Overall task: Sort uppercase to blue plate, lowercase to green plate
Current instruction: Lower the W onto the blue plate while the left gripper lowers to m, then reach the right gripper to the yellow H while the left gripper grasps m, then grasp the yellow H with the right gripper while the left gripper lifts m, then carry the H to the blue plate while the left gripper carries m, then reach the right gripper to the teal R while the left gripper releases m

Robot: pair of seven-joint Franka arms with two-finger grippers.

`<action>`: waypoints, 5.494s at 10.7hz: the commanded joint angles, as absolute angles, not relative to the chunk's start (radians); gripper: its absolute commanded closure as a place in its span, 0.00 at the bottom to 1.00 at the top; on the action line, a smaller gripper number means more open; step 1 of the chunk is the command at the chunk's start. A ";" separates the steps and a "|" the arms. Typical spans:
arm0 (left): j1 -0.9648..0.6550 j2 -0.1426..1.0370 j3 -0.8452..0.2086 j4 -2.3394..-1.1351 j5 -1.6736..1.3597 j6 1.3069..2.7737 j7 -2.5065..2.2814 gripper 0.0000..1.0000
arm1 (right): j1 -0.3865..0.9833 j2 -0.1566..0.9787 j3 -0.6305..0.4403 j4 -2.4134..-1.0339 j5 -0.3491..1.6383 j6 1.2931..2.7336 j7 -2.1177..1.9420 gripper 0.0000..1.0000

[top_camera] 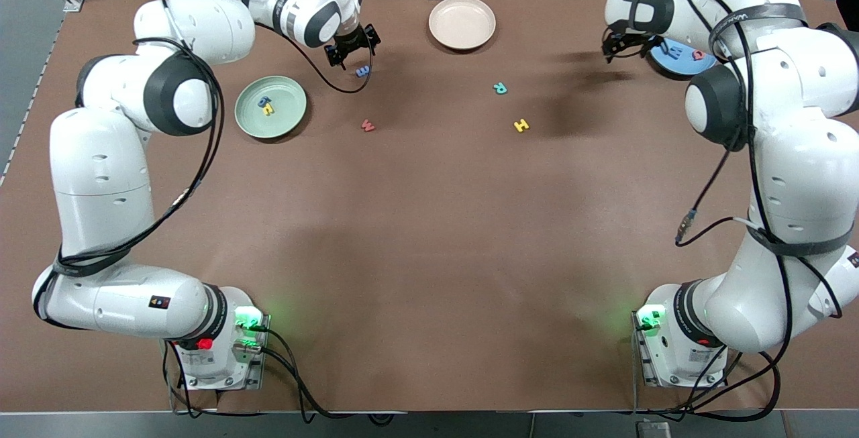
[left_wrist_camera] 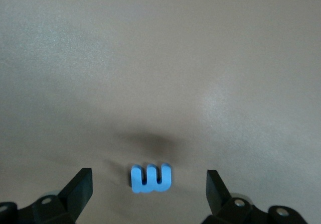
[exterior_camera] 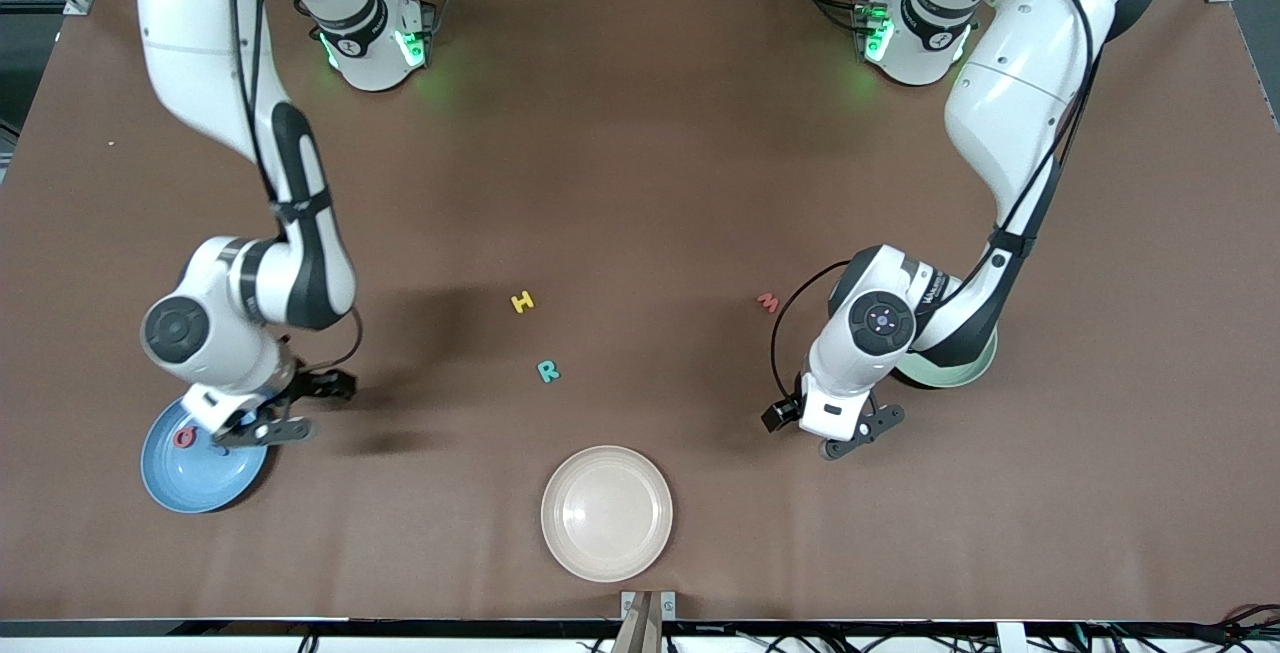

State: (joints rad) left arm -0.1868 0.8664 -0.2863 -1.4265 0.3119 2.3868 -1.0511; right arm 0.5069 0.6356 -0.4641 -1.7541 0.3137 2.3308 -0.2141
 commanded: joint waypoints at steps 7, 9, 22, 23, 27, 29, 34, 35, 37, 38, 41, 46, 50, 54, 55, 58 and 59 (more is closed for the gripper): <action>-0.245 0.945 -0.249 -1.330 0.291 2.368 -1.069 0.00 | 0.925 0.502 -0.466 -2.040 0.328 2.538 -0.058 0.00; -0.245 0.950 -0.245 -1.328 0.291 2.368 -1.071 0.00 | 0.930 0.497 -0.457 -2.057 0.330 2.539 -0.126 0.00; -0.253 0.963 -0.245 -1.335 0.293 2.367 -1.080 0.34 | 0.948 0.586 -0.382 -2.046 0.391 2.606 -0.129 0.00; -0.253 0.963 -0.245 -1.336 0.295 2.367 -1.078 0.38 | 0.953 0.591 -0.382 -2.048 0.394 2.618 -0.126 0.15; -0.253 0.963 -0.244 -1.336 0.299 2.367 -1.072 0.63 | 0.960 0.600 -0.383 -2.054 0.394 2.648 -0.120 1.00; -0.252 0.963 -0.244 -1.335 0.301 2.367 -1.071 0.66 | 0.950 0.589 -0.385 -2.057 0.394 2.639 -0.127 1.00; -0.242 0.945 -0.244 -1.335 0.301 2.312 -1.060 0.70 | 0.850 0.535 -0.585 -1.929 0.380 2.425 -0.286 1.00; -0.239 0.940 -0.244 -1.335 0.299 2.301 -1.058 0.70 | 0.807 0.538 -0.644 -1.877 0.379 2.342 -0.408 1.00; -0.236 0.930 -0.245 -1.335 0.296 2.278 -1.052 0.72 | 0.647 0.557 -0.669 -1.816 0.379 2.304 -0.678 1.00; -0.232 0.917 -0.245 -1.335 0.298 2.264 -1.048 0.72 | 0.576 0.574 -0.667 -1.795 0.382 2.312 -0.789 1.00; -0.216 0.873 -0.250 -1.338 0.291 2.183 -0.983 0.74 | 0.374 0.607 -0.593 -1.720 0.394 2.315 -0.955 1.00; -0.051 0.743 -0.371 -1.445 0.288 2.021 -0.850 0.73 | 0.199 0.653 -0.446 -1.615 0.390 2.325 -1.029 0.00; 0.168 0.580 -0.497 -1.701 0.291 2.034 -0.740 0.73 | 0.262 0.652 -0.402 -1.611 0.391 2.322 -0.898 0.00; 0.337 0.514 -0.583 -1.897 0.305 2.163 -0.655 0.75 | 0.448 0.660 -0.399 -1.618 0.382 2.313 -0.713 0.00; 0.345 0.503 -0.583 -1.940 0.305 2.208 -0.635 0.76 | 0.503 0.661 -0.399 -1.620 0.382 2.313 -0.698 0.00; 0.373 0.500 -0.581 -2.025 0.354 2.324 -0.634 0.75 | 0.625 0.708 -0.399 -1.612 0.390 2.345 -0.554 0.00; 0.379 0.502 -0.580 -2.045 0.357 2.354 -0.634 0.70 | 0.649 0.721 -0.399 -1.612 0.388 2.377 -0.492 0.00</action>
